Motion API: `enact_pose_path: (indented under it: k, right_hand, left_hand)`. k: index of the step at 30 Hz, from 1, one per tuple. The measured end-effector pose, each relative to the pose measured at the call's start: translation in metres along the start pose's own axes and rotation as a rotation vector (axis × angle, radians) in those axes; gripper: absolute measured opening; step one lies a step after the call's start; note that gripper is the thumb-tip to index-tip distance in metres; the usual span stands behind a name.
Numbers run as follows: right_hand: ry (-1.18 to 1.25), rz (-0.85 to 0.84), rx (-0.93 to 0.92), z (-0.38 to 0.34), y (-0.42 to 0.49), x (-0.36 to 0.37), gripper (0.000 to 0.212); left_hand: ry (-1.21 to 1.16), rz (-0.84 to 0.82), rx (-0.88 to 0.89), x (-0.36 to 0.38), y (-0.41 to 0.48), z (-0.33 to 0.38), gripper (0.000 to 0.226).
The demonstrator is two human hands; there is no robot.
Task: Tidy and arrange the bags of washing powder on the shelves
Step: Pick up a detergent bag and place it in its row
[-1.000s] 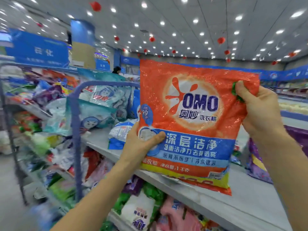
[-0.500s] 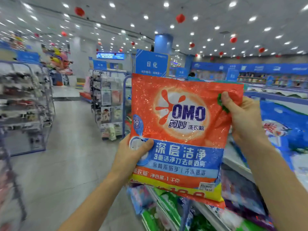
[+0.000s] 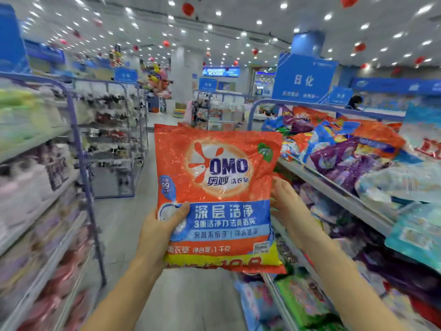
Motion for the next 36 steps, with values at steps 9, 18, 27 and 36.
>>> enact_pose_path:
  k: [9,18,27,36]
  right_hand:
    - [0.019,-0.155,-0.030,0.046,0.182,0.024,0.063]
    - [-0.048,0.200,-0.025,0.092,0.332,-0.006,0.040]
    - [-0.066,0.660,0.038,0.122,0.462,-0.062,0.086]
    - [-0.303,0.986,0.004,0.086,0.506,-0.177,0.079]
  left_hand:
    - [-0.027,-0.008,0.010,0.055,0.201,-0.024,0.046]
    - [0.019,-0.164,-0.114,0.119,0.386,-0.084,0.063]
    - [0.073,-0.560,-0.219,0.241,0.585,-0.139,0.061]
    - [0.033,-1.009,-0.189,0.430,0.658,-0.180,0.097]
Point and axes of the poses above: each hand's wrist, its own y-axis towards the middle knuckle, its own x-axis out of the palm, z = x × y, the point moved 5 cm from there along y, towards the middle knuckle, and after that the axes turned 15 degrees about -y, right-handed, at the moved point
